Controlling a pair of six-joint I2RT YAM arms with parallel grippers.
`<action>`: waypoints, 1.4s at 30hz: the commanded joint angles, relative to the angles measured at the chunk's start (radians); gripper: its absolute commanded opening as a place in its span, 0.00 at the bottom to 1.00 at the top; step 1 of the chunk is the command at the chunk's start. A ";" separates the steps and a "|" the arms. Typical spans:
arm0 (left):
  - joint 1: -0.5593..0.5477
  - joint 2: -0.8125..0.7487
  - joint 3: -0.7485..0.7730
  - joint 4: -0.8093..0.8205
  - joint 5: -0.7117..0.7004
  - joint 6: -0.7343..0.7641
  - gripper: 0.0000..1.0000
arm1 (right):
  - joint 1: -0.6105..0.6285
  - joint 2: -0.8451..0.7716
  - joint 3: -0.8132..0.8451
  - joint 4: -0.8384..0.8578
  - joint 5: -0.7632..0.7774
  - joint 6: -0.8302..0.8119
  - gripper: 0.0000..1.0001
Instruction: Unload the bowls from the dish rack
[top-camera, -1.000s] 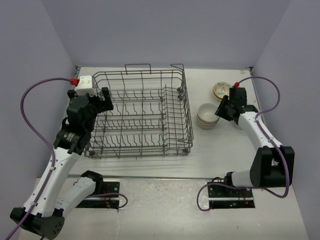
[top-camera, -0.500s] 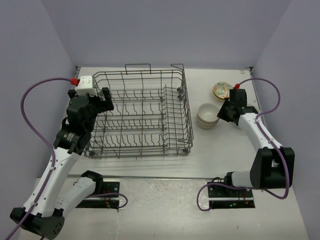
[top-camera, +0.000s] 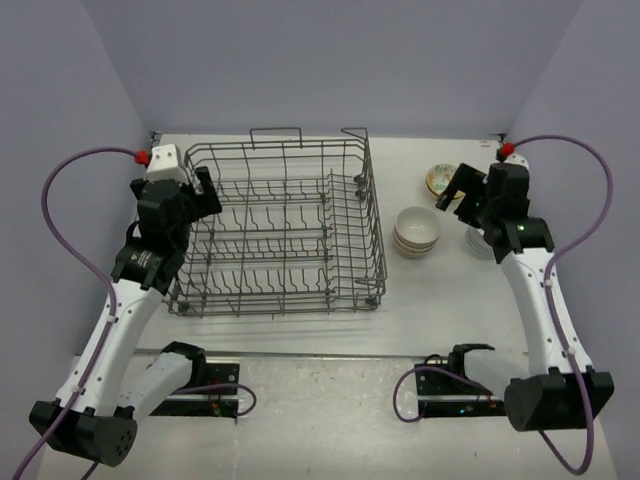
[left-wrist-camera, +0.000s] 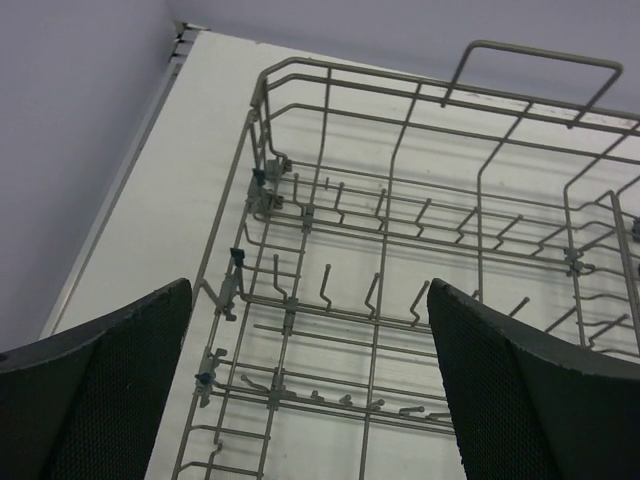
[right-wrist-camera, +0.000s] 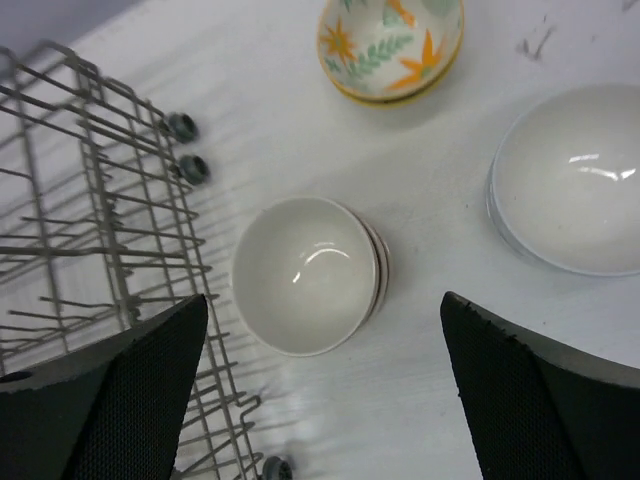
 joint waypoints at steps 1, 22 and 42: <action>0.015 -0.029 0.037 -0.035 -0.126 -0.056 1.00 | 0.003 -0.132 0.126 -0.094 0.055 -0.073 0.99; -0.014 -0.616 -0.287 -0.020 -0.241 0.027 1.00 | 0.162 -0.652 -0.005 -0.066 0.083 -0.231 0.99; -0.053 -0.596 -0.328 0.020 -0.277 0.041 1.00 | 0.162 -0.631 -0.088 -0.010 0.112 -0.188 0.99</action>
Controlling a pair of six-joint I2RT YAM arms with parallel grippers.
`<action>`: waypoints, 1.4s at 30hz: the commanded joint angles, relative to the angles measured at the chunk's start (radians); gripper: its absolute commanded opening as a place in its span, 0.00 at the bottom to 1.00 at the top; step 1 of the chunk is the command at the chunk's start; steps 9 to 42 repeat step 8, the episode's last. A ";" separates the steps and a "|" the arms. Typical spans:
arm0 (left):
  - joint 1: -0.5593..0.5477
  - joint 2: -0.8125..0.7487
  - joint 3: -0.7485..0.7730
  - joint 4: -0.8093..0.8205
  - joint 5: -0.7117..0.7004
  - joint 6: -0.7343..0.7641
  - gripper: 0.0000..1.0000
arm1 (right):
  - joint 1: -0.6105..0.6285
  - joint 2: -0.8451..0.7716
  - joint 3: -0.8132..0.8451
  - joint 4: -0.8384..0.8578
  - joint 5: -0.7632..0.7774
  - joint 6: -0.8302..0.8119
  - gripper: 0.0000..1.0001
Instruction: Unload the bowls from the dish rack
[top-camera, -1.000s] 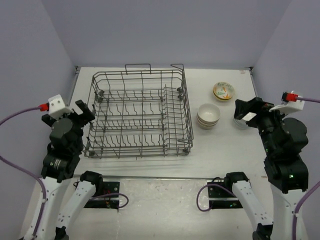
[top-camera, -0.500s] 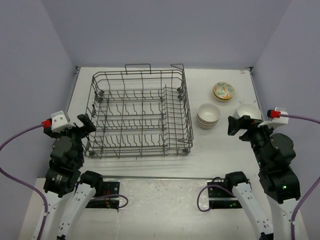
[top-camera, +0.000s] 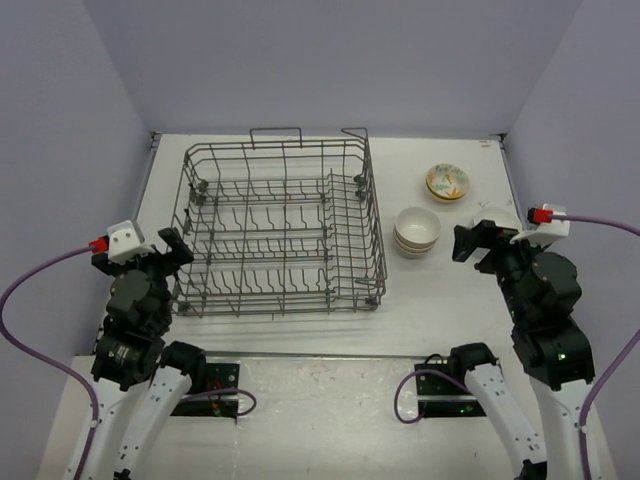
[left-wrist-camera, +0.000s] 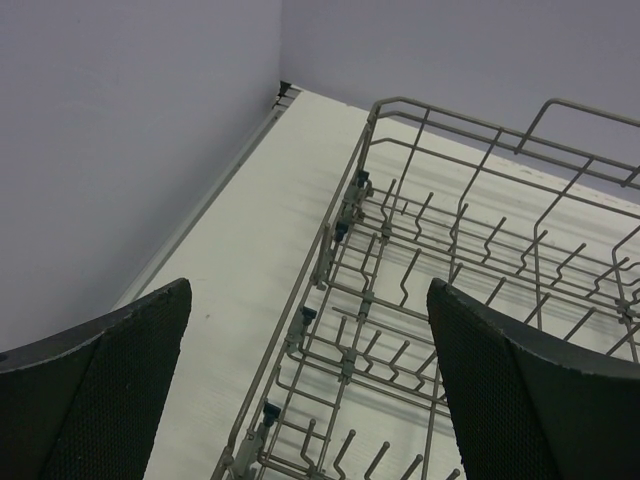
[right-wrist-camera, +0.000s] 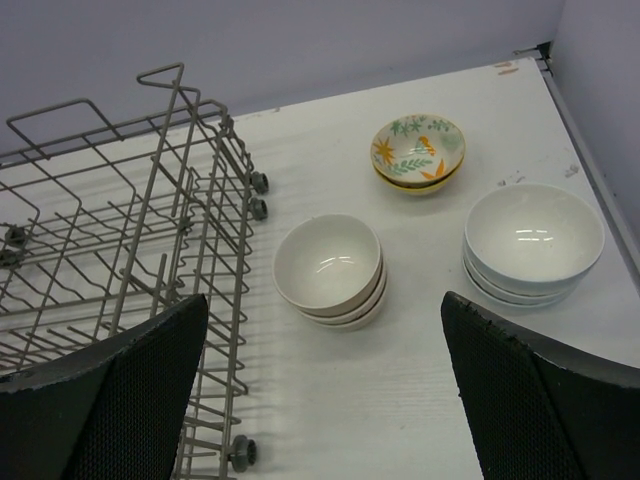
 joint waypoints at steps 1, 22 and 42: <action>-0.004 0.005 -0.005 0.057 -0.019 0.016 1.00 | 0.003 0.020 0.011 0.035 0.016 0.007 0.99; -0.004 0.011 -0.008 0.061 -0.014 0.016 1.00 | 0.003 0.035 0.007 0.038 0.037 0.009 0.99; -0.004 0.011 -0.008 0.061 -0.014 0.016 1.00 | 0.003 0.035 0.007 0.038 0.037 0.009 0.99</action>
